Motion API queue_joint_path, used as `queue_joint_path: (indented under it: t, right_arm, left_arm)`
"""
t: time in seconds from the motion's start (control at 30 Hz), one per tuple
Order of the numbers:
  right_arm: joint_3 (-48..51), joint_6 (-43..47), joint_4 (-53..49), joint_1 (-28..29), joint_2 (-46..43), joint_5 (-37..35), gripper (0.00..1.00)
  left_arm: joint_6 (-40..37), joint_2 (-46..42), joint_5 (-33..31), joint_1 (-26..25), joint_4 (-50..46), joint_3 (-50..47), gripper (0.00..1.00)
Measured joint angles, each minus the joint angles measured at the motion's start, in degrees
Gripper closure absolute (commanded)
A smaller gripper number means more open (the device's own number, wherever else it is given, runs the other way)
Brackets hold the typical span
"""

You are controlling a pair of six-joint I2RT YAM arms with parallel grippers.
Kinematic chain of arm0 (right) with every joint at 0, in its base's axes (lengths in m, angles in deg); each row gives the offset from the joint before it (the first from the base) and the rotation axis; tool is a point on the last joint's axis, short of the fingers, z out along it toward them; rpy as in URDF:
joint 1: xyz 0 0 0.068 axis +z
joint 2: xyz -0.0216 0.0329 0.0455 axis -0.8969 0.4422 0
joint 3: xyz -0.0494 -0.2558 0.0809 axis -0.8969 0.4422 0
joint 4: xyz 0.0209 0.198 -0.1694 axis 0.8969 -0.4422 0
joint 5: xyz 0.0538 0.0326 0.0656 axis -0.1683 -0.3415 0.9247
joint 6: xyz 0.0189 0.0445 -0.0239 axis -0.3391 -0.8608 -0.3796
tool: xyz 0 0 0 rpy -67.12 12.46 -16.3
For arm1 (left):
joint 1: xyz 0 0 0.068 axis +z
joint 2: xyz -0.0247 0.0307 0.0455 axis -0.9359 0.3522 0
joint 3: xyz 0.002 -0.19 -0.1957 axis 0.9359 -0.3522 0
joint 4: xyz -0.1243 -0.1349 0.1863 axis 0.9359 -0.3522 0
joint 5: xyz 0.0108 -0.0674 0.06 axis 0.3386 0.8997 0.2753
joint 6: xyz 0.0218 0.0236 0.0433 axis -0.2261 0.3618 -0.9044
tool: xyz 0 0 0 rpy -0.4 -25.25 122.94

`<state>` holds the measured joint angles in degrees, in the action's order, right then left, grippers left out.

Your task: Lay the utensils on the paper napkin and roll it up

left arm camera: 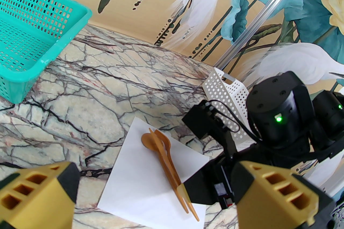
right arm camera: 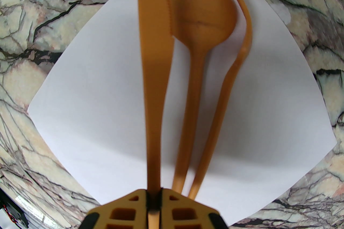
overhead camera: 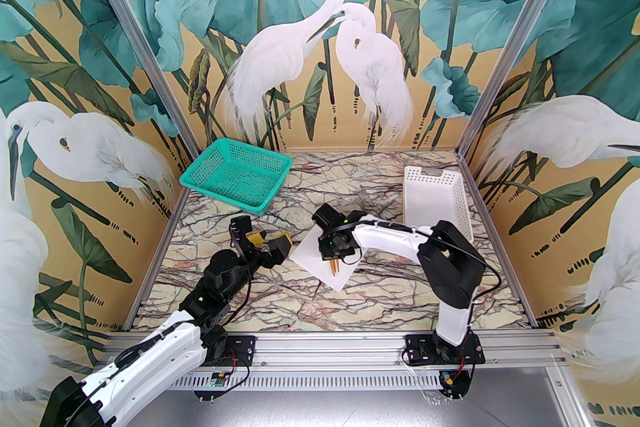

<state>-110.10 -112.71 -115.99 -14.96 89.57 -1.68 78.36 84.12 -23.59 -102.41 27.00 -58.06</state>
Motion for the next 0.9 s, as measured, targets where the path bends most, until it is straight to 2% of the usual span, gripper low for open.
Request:
queue_joint_path:
  t: [0.9]
  right_arm:
    - [-1.95,-0.66,-0.02,0.00,3.69,-2.95,0.86]
  left_arm:
    - [-0.76,-2.60,0.00,0.00,-2.03,0.00,0.01]
